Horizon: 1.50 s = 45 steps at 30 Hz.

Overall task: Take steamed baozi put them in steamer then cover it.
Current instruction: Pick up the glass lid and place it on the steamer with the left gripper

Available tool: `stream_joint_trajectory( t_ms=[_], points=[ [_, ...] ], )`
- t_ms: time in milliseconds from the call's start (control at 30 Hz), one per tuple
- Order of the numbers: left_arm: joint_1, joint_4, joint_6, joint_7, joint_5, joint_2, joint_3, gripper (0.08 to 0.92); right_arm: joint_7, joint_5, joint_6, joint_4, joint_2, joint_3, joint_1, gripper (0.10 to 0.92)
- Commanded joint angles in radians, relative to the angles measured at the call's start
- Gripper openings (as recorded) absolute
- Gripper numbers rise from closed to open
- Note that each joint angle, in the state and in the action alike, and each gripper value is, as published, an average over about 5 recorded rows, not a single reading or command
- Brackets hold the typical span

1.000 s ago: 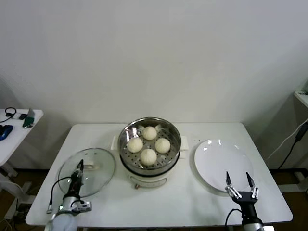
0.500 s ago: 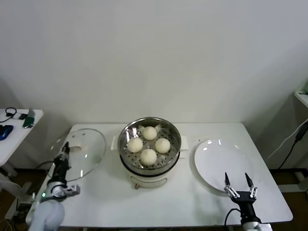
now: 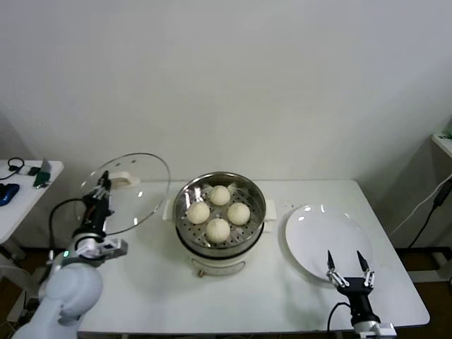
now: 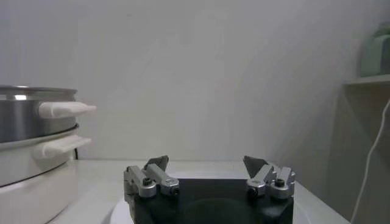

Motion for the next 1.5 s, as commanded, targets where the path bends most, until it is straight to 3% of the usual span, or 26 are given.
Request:
stream_joint_trajectory(
  t_ms=[33,367,533,800,1033,1500],
  points=[
    [-0.179,-0.148,0.268,0.211,0.13,-0.001,0.329,0.14,0.003,-0.007,0.01,-0.013,0.002,-0.005,0.016,0.823],
    [-0.27,-0.089,0.323,0.363,0.433,-0.207,0.545,0.14,0.003,-0.003,0.043,-0.056,-0.005,-0.008,0.042,0.823],
    [-0.309,-0.031,0.326,0.376,0.516,-0.31,0.598,0.14,0.003,-0.003,0.047,-0.073,-0.005,-0.01,0.054,0.823],
    [-0.338,0.057,0.333,0.365,0.579,-0.41,0.626,0.14,0.003,0.0,0.057,-0.095,-0.015,-0.011,0.055,0.823],
    [-0.282,0.104,0.3,0.331,0.664,-0.47,0.631,0.14,0.005,0.002,0.062,-0.099,-0.014,-0.007,0.055,0.823],
    [-0.219,0.169,0.269,0.266,0.731,-0.507,0.598,0.14,0.008,0.0,0.068,-0.109,-0.009,-0.006,0.059,0.823]
  ],
)
